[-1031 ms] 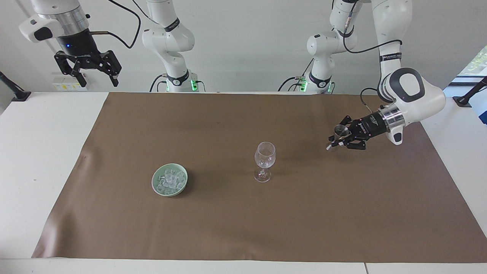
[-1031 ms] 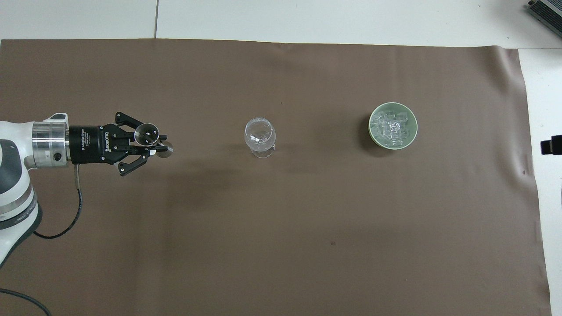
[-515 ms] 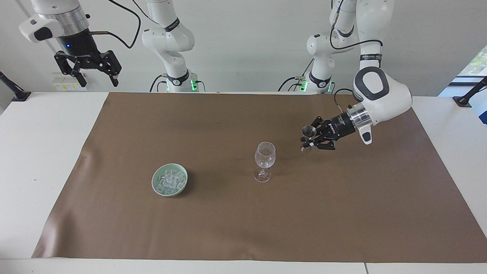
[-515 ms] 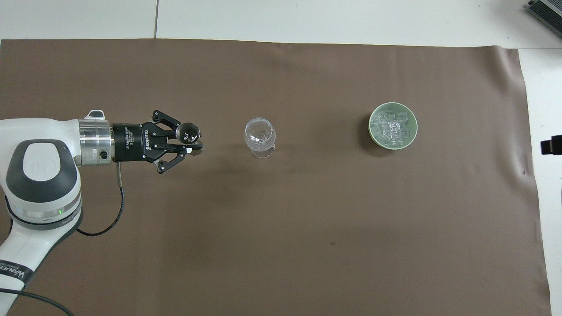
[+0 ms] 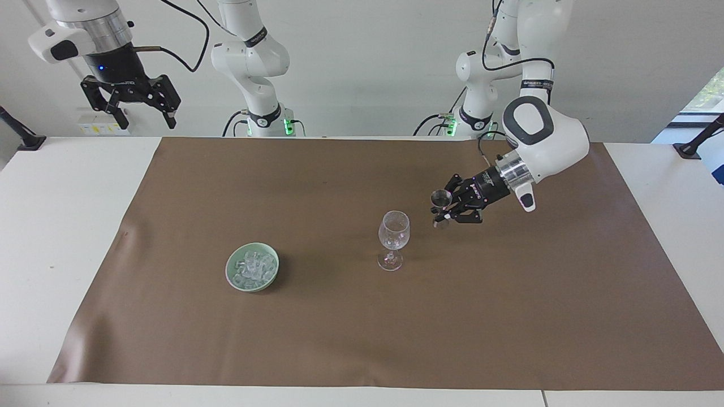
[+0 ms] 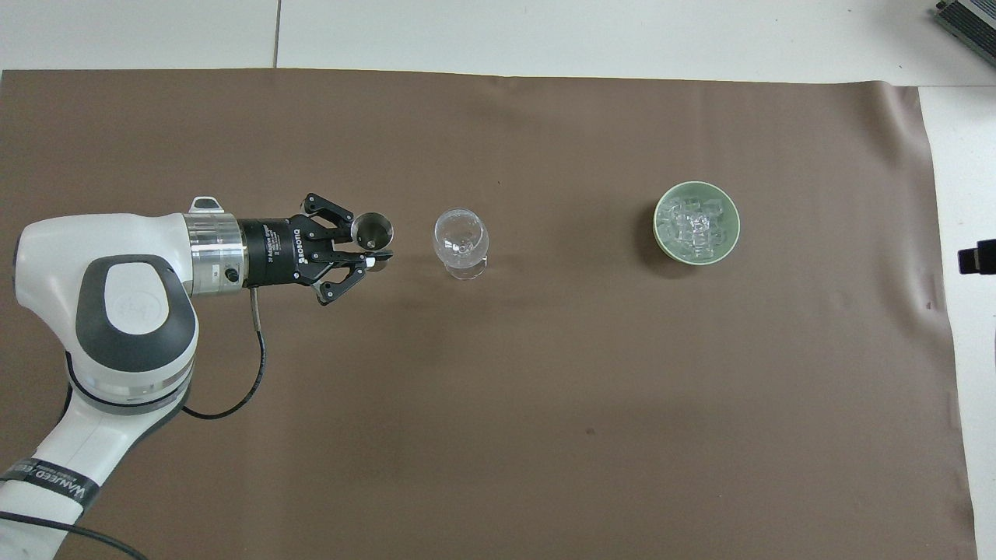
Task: Pour wine and add ice with both arms
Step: 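Lift the jigger with the left gripper and carry it toward the glass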
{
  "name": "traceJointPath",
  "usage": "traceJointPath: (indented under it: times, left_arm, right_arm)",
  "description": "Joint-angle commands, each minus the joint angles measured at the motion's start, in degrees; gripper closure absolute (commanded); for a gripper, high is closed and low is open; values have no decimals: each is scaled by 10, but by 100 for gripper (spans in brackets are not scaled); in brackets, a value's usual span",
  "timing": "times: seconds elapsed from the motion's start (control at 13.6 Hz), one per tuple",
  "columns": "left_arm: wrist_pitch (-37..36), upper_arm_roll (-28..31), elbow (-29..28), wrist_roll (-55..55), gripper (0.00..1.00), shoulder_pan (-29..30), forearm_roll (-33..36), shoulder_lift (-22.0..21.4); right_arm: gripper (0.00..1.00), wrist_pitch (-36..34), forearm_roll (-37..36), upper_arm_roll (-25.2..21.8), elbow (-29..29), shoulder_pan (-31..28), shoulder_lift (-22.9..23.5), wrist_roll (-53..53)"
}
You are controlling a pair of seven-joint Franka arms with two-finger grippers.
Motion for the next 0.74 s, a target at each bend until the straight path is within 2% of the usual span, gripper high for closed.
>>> traceJointPath:
  times: [0.0, 0.22, 0.66]
  left_arm:
    - [45, -7, 1, -21, 100, -10, -2, 1]
    - [86, -24, 9, -43, 100, -11, -1, 12]
    - [121, -52, 6, -49, 100, -15, -1, 14]
  right_arm:
    - [0, -4, 11, -2, -4, -1, -5, -9]
    - [0, -4, 11, -2, -4, -2, -5, -9]
    - [0, -4, 11, -2, -4, -1, -5, -9]
